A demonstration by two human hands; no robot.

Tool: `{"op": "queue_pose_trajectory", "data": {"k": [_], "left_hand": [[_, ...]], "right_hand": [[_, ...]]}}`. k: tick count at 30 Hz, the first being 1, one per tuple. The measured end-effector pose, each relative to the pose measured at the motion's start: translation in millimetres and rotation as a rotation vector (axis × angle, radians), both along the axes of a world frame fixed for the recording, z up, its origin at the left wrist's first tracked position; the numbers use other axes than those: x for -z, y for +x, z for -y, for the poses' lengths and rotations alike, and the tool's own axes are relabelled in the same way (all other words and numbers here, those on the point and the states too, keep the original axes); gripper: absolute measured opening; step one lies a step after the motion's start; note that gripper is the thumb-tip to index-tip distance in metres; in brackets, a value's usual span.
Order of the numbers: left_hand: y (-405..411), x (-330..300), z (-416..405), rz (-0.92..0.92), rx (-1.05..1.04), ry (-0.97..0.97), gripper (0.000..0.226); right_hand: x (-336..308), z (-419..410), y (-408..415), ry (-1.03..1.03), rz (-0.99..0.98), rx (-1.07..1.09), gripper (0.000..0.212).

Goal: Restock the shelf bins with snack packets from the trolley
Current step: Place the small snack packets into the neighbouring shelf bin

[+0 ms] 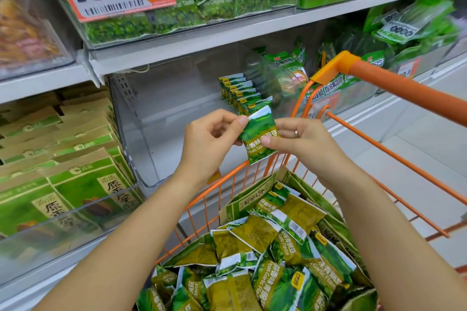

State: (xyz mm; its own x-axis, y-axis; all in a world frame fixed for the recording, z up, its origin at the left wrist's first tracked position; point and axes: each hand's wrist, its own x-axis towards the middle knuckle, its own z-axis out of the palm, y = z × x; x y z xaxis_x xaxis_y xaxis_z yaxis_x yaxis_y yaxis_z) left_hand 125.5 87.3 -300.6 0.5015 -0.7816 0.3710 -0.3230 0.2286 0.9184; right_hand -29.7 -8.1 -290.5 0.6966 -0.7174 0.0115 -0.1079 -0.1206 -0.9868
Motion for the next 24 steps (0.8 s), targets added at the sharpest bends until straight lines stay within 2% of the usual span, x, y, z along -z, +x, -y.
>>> {"op": "queue_pose_trajectory", "data": {"k": [1,3,5,8,9,11,14,17,24], "left_hand": [[0,-2,-1,-0.005,0.030,0.016,0.008],[-1,-4,-1,0.028,0.055,0.069,0.017],[-2,-7,2,0.045,-0.018,0.066,0.022],[10,-20,13,0.027,-0.228,-0.040,0.022],[17,-24,21,0.040,-0.271,-0.037,0.020],[31,-26,44,0.081,-0.278,0.089,0.019],[38,-11,87,0.135,-0.235,0.353,0.018],[31,10,122,0.211,-0.210,0.523,0.025],[25,21,156,0.387,-0.266,0.702,0.017]], "right_hand": [[1,1,1,0.007,0.012,0.027,0.054],[4,1,3,0.008,0.055,0.062,0.047],[3,-4,3,-0.091,0.044,0.140,0.042],[8,-5,1,-0.658,-0.287,0.294,0.034],[10,-4,0,-0.790,-0.364,0.289,0.034],[15,-2,2,-0.898,-0.442,0.222,0.033],[14,-8,4,-0.911,-0.511,0.134,0.032],[12,-13,3,-0.870,-0.581,0.050,0.032],[13,-11,5,-0.873,-0.598,0.025,0.032]]}}
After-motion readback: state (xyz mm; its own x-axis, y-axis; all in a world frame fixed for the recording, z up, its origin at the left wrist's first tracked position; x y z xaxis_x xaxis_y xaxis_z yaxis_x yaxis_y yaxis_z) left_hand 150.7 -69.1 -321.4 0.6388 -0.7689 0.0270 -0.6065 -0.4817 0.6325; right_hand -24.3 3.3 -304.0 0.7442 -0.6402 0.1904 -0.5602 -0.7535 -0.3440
